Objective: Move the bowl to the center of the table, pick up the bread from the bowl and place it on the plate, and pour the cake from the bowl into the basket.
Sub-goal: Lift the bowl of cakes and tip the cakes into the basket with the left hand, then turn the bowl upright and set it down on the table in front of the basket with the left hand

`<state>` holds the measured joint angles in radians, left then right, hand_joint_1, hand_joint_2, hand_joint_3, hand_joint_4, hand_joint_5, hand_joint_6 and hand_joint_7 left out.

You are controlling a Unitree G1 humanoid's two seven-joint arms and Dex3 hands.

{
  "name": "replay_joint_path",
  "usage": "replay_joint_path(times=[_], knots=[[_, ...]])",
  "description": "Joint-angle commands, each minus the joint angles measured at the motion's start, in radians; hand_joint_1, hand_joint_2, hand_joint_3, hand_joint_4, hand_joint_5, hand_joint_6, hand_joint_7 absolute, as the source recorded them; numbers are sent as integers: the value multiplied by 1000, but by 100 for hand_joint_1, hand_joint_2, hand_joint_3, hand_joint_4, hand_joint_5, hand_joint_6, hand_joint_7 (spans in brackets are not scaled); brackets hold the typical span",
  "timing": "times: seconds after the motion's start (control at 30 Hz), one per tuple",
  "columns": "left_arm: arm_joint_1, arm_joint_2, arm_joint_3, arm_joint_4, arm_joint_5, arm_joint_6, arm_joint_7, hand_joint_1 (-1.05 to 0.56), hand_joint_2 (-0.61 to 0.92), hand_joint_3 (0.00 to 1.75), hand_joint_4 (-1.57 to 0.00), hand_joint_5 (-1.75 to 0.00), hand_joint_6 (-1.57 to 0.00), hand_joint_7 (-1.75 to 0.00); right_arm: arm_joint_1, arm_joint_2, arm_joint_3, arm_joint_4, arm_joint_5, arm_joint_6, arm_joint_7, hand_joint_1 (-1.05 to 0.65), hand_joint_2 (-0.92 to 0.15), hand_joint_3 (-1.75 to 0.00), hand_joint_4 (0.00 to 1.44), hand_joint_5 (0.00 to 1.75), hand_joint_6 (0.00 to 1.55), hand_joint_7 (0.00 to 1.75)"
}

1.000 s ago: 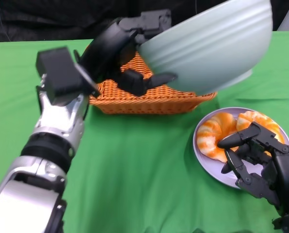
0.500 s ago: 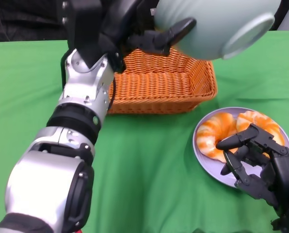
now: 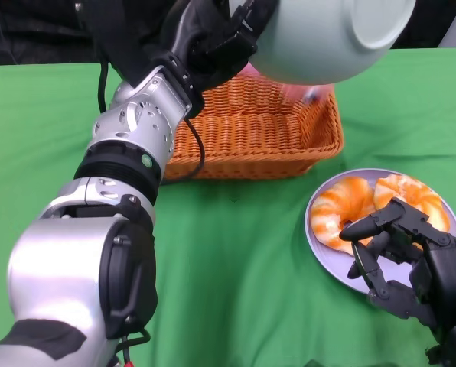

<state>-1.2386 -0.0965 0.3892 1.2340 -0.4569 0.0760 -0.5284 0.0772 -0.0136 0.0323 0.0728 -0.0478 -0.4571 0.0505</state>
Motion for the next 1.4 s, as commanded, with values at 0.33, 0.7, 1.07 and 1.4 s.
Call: replay_joint_path(times=[0.33,0.7,1.07,1.4], knots=[[-60,-26,211,37,-180,221,130,-19,49,128,-87,-175,-71,-171,9,-5,-4,-10,-2,-5,-8,-9,-63,-91,74,156,68,133],[-38,-46,268,39,-204,210,223,-23,68,89,-86,-175,-71,-175,22,-6,-3,-23,-7,0,-11,-9,-63,-92,73,157,68,132],[-14,13,69,-60,-45,143,-44,-19,54,124,-84,-175,-68,-174,24,-3,1,-29,-10,-3,-15,-9,-62,-94,75,159,68,134],[33,127,-93,-177,89,-9,-264,-21,45,130,-85,-175,-77,-163,20,-5,1,-26,-9,-8,-15,-10,-61,-94,77,157,68,135]])
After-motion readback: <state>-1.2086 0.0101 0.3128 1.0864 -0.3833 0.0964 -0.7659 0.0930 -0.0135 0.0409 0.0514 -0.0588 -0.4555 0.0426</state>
